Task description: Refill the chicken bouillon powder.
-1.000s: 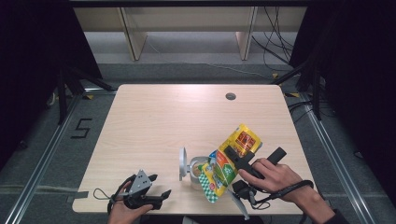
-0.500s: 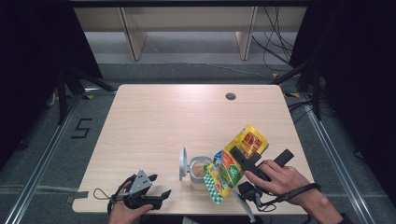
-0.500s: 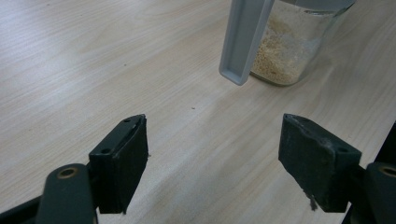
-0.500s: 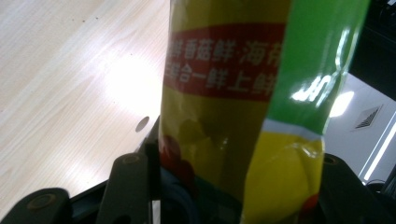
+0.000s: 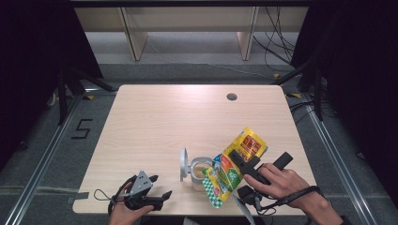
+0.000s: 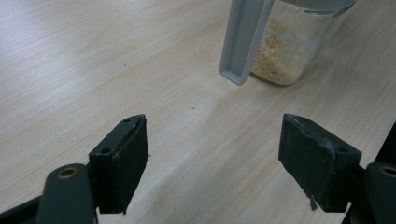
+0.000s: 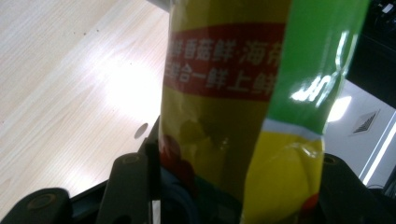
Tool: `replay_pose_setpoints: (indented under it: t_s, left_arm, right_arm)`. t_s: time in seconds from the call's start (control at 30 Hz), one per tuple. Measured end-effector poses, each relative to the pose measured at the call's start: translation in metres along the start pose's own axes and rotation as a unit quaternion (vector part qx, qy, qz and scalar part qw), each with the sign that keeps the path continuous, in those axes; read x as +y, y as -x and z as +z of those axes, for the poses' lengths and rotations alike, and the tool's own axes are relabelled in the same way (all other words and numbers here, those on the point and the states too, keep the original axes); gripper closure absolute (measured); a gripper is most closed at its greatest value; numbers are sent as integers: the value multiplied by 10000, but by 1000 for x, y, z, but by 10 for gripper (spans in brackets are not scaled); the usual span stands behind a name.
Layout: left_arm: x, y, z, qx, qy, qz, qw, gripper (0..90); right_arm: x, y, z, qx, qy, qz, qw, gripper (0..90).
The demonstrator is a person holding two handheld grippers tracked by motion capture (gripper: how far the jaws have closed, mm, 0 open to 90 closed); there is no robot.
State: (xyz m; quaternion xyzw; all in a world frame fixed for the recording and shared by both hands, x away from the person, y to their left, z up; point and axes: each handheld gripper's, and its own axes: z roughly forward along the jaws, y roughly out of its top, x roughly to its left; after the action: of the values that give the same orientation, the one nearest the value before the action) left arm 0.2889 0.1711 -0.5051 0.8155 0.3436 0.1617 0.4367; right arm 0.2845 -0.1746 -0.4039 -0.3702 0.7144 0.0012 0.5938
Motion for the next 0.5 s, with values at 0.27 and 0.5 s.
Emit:
replay_pose_setpoints:
  t_s: [0.27, 0.5]
  left_arm:
    - [-1, 1, 0, -2, 7, -129, 9999, 239]
    - [0, 0, 0, -2, 8, -7, 10000, 239]
  right_arm:
    - [0, 2, 7, 7, 21, -5, 10000, 534]
    - [-4, 1, 7, 1, -76, 18, 10000, 547]
